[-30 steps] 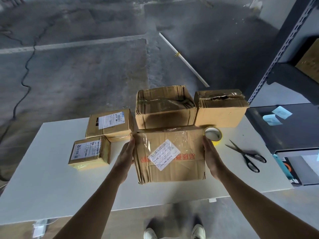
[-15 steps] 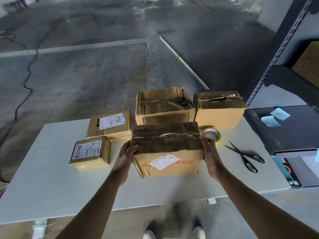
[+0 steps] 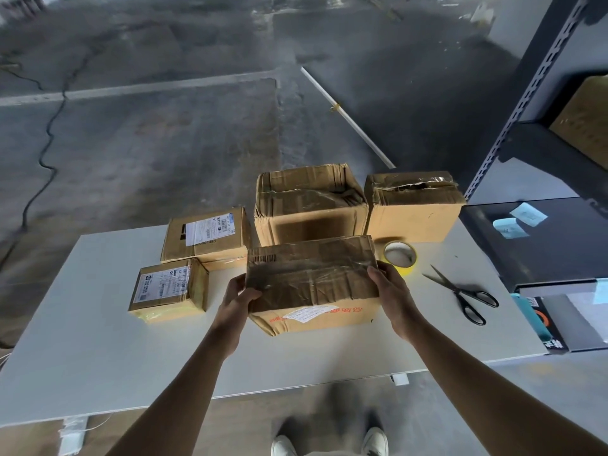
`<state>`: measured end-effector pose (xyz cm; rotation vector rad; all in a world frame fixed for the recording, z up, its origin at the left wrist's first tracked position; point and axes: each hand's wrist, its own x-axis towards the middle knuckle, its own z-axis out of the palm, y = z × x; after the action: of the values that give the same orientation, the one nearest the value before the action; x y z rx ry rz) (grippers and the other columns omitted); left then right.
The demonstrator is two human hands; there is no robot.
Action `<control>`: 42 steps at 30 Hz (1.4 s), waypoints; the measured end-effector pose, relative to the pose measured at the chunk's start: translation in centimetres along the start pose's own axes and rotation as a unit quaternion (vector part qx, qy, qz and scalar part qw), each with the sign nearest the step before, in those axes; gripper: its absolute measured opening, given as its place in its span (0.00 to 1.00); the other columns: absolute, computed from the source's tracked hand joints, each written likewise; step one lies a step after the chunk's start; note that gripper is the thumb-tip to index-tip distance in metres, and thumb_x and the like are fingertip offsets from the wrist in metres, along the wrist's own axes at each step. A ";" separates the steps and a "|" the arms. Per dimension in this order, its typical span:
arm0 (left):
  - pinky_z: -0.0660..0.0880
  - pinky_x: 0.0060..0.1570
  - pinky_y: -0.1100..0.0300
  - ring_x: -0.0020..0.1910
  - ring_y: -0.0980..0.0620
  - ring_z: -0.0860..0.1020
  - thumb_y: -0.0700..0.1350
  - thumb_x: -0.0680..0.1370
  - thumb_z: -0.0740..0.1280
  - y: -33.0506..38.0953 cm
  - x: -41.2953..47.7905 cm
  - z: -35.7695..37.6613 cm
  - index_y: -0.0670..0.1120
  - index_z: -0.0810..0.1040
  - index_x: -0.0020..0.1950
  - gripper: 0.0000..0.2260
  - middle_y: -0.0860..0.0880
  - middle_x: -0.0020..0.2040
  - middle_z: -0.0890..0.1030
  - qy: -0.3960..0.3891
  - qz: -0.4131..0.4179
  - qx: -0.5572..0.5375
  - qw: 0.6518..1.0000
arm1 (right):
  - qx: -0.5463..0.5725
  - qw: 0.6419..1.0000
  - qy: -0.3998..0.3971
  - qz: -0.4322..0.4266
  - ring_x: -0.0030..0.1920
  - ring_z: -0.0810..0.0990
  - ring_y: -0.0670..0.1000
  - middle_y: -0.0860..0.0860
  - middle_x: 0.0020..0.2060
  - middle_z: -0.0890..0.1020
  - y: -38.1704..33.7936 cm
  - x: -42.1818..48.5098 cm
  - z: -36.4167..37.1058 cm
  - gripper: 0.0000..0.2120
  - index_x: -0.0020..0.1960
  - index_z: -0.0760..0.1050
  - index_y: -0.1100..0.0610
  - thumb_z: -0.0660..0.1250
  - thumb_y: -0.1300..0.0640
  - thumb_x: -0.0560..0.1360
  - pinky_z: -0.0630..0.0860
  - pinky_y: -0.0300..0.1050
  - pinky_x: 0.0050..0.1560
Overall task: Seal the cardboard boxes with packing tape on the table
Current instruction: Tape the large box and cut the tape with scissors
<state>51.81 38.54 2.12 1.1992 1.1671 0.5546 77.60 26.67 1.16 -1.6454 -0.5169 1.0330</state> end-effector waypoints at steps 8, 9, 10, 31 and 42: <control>0.78 0.41 0.61 0.50 0.49 0.81 0.65 0.72 0.69 0.7 1.0 0.5 0.48 0.64 0.63 0.31 0.47 0.53 0.78 0.028 -0.017 0.073 0.997 | -0.076 0.996 0.041 -0.009 0.47 0.81 0.51 0.51 0.49 0.81 -0.2 0.7 0.6 0.20 0.64 0.70 0.55 0.63 0.42 0.79 0.78 0.46 0.38; 0.76 0.38 0.64 0.48 0.52 0.79 0.65 0.72 0.68 0.9 1.1 0.7 0.48 0.62 0.64 0.30 0.49 0.53 0.77 0.043 -0.022 0.104 0.993 | -0.094 0.994 0.047 -0.011 0.47 0.81 0.51 0.51 0.49 0.81 -0.2 0.7 0.7 0.22 0.63 0.70 0.55 0.65 0.40 0.78 0.79 0.47 0.39; 0.73 0.36 0.66 0.47 0.55 0.77 0.64 0.73 0.68 1.1 1.3 0.8 0.48 0.61 0.65 0.30 0.50 0.54 0.76 0.056 -0.026 0.136 0.989 | -0.115 0.992 0.057 -0.016 0.47 0.80 0.50 0.51 0.49 0.81 -0.2 0.8 0.9 0.23 0.60 0.70 0.55 0.66 0.39 0.76 0.78 0.46 0.40; 0.80 0.37 0.58 0.45 0.48 0.81 0.57 0.84 0.52 1.3 2.2 1.5 0.47 0.74 0.60 0.18 0.46 0.46 0.81 0.099 0.025 0.209 0.972 | -0.305 0.944 0.119 -0.043 0.40 0.80 0.55 0.53 0.42 0.78 -1.6 1.6 2.2 0.16 0.58 0.66 0.60 0.56 0.47 0.83 0.79 0.49 0.35; 0.77 0.36 0.59 0.41 0.49 0.79 0.55 0.85 0.49 2.2 1.7 1.6 0.45 0.75 0.54 0.20 0.46 0.42 0.79 0.172 -0.001 0.209 0.963 | -0.242 0.960 0.134 -0.030 0.44 0.74 0.56 0.56 0.45 0.75 -1.8 1.1 1.8 0.16 0.54 0.68 0.58 0.51 0.46 0.84 0.74 0.54 0.48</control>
<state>54.36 40.01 3.38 1.4986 1.6385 0.5434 76.93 29.10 2.33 -2.1489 -0.6668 0.6492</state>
